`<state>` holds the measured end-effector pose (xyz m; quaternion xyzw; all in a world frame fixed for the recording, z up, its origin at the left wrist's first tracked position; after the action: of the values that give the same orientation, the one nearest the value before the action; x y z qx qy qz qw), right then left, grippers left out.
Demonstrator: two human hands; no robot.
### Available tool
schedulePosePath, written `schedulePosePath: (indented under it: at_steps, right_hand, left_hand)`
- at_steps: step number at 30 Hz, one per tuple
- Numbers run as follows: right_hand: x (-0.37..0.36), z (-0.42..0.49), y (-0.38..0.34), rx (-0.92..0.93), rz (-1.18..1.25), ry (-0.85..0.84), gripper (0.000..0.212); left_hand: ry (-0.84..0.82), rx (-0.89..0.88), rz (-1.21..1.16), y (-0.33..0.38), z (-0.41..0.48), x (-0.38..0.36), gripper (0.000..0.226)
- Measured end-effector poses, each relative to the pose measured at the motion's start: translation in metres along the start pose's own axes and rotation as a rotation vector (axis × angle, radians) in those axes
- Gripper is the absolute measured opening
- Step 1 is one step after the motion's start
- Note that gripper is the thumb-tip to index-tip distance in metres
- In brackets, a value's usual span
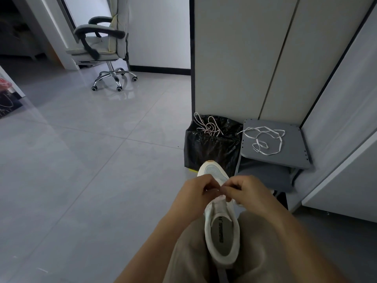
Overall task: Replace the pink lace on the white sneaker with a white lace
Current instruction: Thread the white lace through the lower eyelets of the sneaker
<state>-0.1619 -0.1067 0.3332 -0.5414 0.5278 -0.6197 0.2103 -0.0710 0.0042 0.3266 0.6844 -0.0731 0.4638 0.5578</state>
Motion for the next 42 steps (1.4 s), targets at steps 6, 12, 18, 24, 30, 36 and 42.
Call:
schedulePosePath:
  at_steps: [6,12,18,24,30,36,42]
  right_hand:
    - [-0.011,-0.008,0.034,-0.196,-0.156,0.068,0.017]
    - [-0.008,-0.015,0.041,-0.221,-0.163,0.146,0.004]
    - [-0.001,-0.02,0.052,-0.233,0.178,0.155,0.014]
    - [-0.001,-0.023,0.06,-0.205,0.292,0.181,0.012]
    - [-0.002,-0.023,0.06,-0.149,0.222,0.192,0.023]
    - [-0.005,-0.026,0.054,-0.068,0.118,0.21,0.023]
    - [-0.006,-0.027,0.055,-0.05,0.016,0.244,0.019]
  left_hand:
    - [0.078,0.203,-0.078,-0.014,-0.008,-0.02,0.015]
    - [0.084,0.196,0.088,-0.011,-0.015,-0.046,0.01]
    - [0.182,0.183,0.057,-0.008,-0.019,-0.057,0.01]
    - [0.172,0.203,-0.041,-0.006,-0.015,-0.059,0.005]
    - [0.178,0.18,-0.019,-0.007,-0.013,-0.056,0.007]
    - [0.102,-0.04,0.245,0.001,-0.003,-0.047,0.017]
    - [0.111,0.059,0.189,-0.003,-0.003,-0.052,0.017]
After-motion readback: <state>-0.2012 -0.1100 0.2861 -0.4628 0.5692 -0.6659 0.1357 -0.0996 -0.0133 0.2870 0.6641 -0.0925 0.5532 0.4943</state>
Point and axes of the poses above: each hand's wrist, its own z-axis towards the middle knuckle, its own x-axis out of the back of the hand, y = z × x, the point moved 3 cm from there along z, towards the middle knuckle, and after that the axes turned 9 degrees about z, right-handed, at the moved point
